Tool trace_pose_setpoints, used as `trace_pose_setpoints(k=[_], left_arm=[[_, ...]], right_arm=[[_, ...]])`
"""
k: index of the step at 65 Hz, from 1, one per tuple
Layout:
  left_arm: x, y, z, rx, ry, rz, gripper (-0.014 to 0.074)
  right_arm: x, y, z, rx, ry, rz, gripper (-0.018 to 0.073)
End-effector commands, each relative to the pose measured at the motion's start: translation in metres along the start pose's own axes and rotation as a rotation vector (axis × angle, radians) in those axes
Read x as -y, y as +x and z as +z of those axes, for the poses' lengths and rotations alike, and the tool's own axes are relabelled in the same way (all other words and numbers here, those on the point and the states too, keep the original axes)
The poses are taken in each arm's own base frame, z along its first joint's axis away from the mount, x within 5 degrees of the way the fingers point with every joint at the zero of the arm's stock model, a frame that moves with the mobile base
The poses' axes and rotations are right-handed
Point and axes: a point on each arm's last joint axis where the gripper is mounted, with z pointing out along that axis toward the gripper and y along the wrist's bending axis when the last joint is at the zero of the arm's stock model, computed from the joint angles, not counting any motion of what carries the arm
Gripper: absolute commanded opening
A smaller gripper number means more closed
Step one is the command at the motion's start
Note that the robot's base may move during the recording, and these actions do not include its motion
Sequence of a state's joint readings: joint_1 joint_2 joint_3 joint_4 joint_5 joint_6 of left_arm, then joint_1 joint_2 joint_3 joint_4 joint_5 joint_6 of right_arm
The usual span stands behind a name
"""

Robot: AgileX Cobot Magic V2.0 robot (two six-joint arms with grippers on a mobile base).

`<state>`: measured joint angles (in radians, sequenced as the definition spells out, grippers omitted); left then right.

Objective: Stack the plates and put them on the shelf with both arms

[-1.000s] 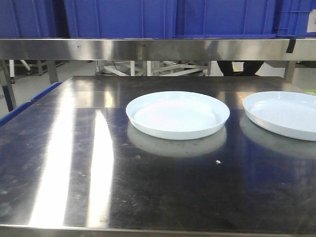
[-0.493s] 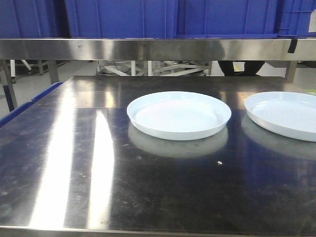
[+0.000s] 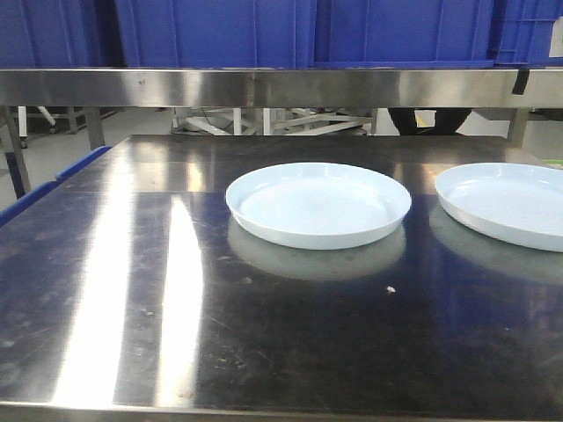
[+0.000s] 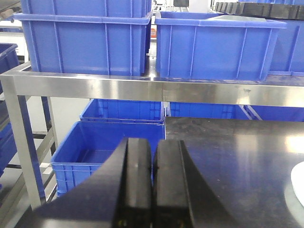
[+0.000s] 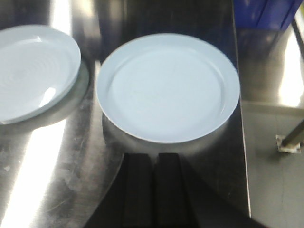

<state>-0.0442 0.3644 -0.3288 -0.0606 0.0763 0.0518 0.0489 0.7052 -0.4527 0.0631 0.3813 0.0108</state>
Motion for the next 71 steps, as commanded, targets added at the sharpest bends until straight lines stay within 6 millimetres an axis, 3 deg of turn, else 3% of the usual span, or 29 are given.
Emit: trace_pose_setpoints(k=[1,16,26,41,51,60,71], left_arm=[[0.0,-0.021,-0.002,0.128,-0.005,-0.009,0.0082],[0.0,-0.021,-0.002,0.128,-0.005,-0.009,0.0082],[0.0,-0.021,-0.002,0.128,-0.005,-0.009,0.0082],[0.0,-0.021,-0.002,0.128,-0.005,-0.011,0.0082],[0.0,-0.021,-0.002,0.128,-0.005,-0.011,0.0082],[0.0,-0.021,-0.002,0.128,-0.005,-0.011,0.0082],[0.0,-0.021,-0.002,0.128,-0.005,-0.011,0.0082]], right_arm=[[-0.001,-0.025,0.008,0.039,0.006,-0.015,0.0056],[0.005,-0.061,0.031,-0.074,0.04,-0.003,0.0056],[0.026,-0.086,0.043,-0.117,0.121,0.056,0.0056],[0.058,-0.102,0.066,-0.31,0.202,0.142,0.0056],[0.072,-0.118,0.102,-0.543,0.191,0.158,0.0058],[0.082,-0.132,0.136,-0.619,0.169,0.118,0.0069],[0.092,-0.147,0.169,-0.615,0.169,0.117,0.0235]])
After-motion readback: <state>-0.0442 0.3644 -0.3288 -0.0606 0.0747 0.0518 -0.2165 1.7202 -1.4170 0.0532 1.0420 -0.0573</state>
